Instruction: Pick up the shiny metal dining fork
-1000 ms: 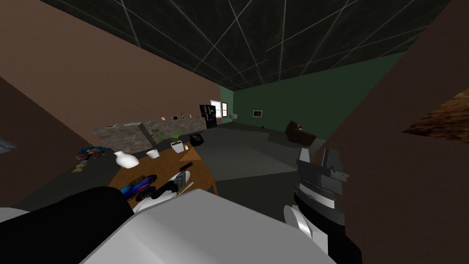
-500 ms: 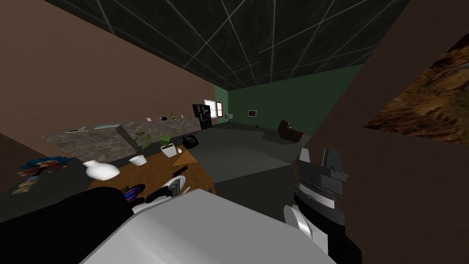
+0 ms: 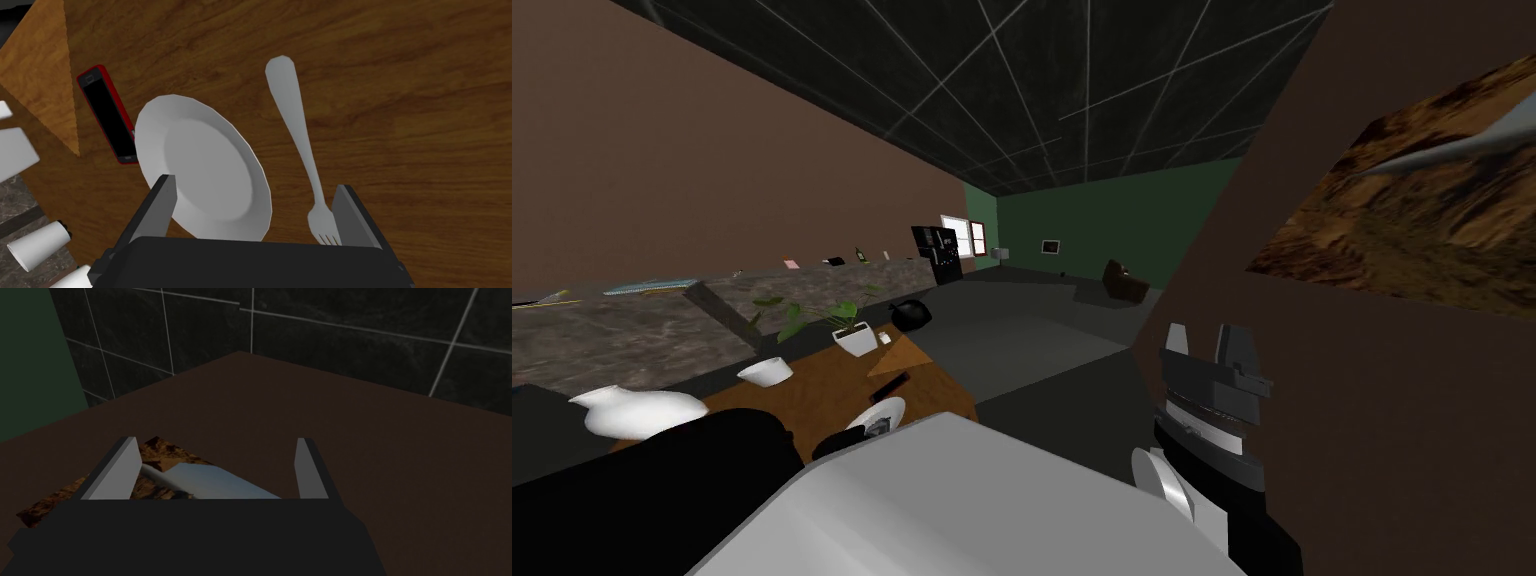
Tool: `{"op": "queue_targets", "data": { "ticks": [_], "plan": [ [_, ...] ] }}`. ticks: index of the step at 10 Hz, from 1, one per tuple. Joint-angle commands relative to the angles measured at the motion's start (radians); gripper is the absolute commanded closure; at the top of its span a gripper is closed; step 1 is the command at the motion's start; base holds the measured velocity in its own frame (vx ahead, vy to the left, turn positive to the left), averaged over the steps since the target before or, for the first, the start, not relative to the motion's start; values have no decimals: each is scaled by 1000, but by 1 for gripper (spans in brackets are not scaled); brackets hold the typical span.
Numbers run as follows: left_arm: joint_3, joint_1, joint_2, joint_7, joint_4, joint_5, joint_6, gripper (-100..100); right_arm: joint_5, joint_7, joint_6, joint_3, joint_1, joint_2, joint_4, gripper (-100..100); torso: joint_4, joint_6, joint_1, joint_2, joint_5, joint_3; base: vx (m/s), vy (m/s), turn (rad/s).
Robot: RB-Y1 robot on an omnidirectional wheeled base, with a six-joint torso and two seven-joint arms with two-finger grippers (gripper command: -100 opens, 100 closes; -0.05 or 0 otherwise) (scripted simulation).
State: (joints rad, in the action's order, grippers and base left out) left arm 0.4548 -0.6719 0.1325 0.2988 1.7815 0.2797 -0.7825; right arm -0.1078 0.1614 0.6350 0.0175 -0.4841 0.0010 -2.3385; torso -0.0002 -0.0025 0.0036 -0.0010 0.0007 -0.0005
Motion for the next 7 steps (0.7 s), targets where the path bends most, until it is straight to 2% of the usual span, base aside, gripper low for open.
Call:
{"op": "queue_targets", "data": {
  "ticks": [1, 3, 4, 7],
  "plan": [
    [14, -9, -14, 13, -21, 9, -47, -100, 0, 0, 0, 0, 0, 0, 0, 0, 0, 0, 0, 0, 0, 0, -22, 43, -166],
    [37, -24, -24, 30, -54, 32, -104, -100, 0, 0, 0, 0, 0, 0, 0, 0, 0, 1, 0, 0, 0, 0, -30, 62, -276],
    [37, -24, -24, 30, -54, 32, -111, -100, 0, 0, 0, 0, 0, 0, 0, 0, 0, 1, 1, 1, 0, 0, -18, 44, -95],
    [63, -41, -32, 49, -89, 56, -182, -100, 0, 0, 0, 0, 0, 0, 0, 0, 0, 0, -1, 0, 0, 0, -18, 32, -174]
  ]
}}
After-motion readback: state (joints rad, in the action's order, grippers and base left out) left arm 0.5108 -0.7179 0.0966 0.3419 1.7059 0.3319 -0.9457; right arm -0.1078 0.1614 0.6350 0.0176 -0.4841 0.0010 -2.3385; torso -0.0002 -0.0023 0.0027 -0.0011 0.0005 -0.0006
